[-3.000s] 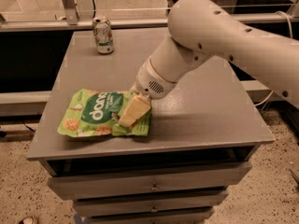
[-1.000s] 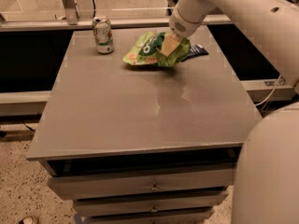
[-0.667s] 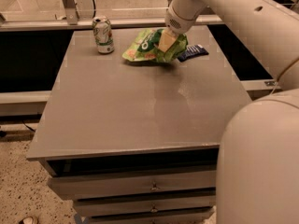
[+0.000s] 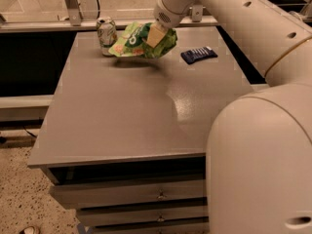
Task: Move green rice chip bag near 7up can
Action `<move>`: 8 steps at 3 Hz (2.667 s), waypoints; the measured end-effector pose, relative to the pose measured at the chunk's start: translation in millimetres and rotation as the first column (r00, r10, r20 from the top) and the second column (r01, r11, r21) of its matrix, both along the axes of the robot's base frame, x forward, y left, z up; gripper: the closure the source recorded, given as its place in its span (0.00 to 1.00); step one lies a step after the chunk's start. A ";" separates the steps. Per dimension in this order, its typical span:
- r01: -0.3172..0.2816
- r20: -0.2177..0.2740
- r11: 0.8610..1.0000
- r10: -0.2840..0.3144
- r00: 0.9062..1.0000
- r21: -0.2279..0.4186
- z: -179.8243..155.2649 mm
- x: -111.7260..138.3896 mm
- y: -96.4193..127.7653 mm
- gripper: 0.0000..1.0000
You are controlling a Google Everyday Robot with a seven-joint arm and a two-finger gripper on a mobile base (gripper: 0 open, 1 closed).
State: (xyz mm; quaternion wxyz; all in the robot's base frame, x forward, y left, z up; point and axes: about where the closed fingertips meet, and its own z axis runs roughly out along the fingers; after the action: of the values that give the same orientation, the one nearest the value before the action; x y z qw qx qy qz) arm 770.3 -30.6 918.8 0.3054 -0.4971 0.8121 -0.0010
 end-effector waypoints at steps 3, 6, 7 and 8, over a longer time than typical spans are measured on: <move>-0.048 -0.044 0.999 0.049 0.998 0.020 -27.7 3.1 47.4 1.00; -0.046 -0.095 0.998 0.051 0.994 0.048 -47.8 1.4 62.3 0.29; -0.049 -0.103 0.997 0.055 0.993 0.060 -48.4 -0.5 61.6 0.06; -0.054 -0.104 0.996 0.062 0.993 0.073 -43.8 -3.0 55.0 0.00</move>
Offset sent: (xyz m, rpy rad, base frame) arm 0.0014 0.0495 -0.0281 0.0138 0.0468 0.0526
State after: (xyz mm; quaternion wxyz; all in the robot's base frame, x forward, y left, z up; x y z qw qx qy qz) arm 767.2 24.4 875.0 0.2790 -0.5089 0.8119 0.0628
